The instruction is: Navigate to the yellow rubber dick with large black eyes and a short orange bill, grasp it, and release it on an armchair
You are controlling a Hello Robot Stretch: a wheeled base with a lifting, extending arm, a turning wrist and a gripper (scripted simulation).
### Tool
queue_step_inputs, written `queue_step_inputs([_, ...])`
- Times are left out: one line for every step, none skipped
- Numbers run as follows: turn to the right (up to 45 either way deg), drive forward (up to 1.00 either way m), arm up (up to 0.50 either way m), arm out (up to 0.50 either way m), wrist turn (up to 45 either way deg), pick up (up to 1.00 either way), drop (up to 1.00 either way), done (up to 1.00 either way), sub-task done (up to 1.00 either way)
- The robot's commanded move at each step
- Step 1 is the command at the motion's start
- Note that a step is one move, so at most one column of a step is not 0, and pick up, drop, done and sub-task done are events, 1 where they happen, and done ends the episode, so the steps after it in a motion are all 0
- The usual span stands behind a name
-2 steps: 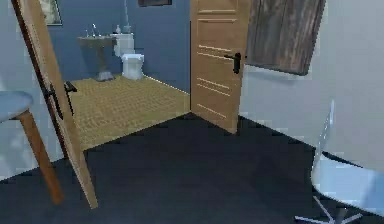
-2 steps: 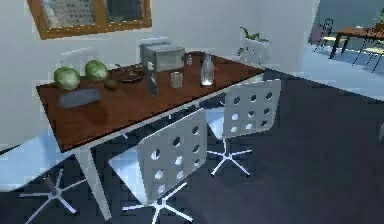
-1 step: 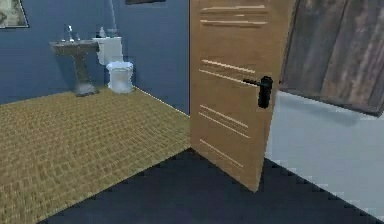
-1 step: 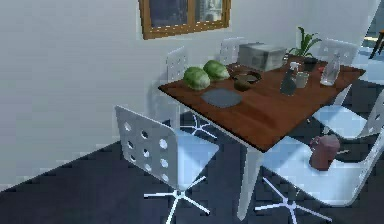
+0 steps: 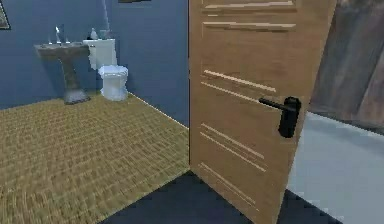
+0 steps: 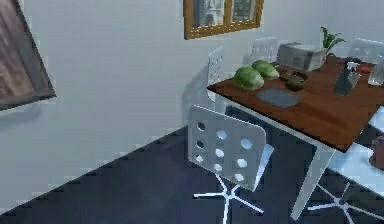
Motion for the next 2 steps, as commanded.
queue_step_inputs([-39.0,0.0,0.0,0.0,0.0,0.0,0.0,0.0,0.0])
queue_step_inputs([0.0,1.0,0.0,0.0,0.0,0.0,0.0,0.0,0.0])
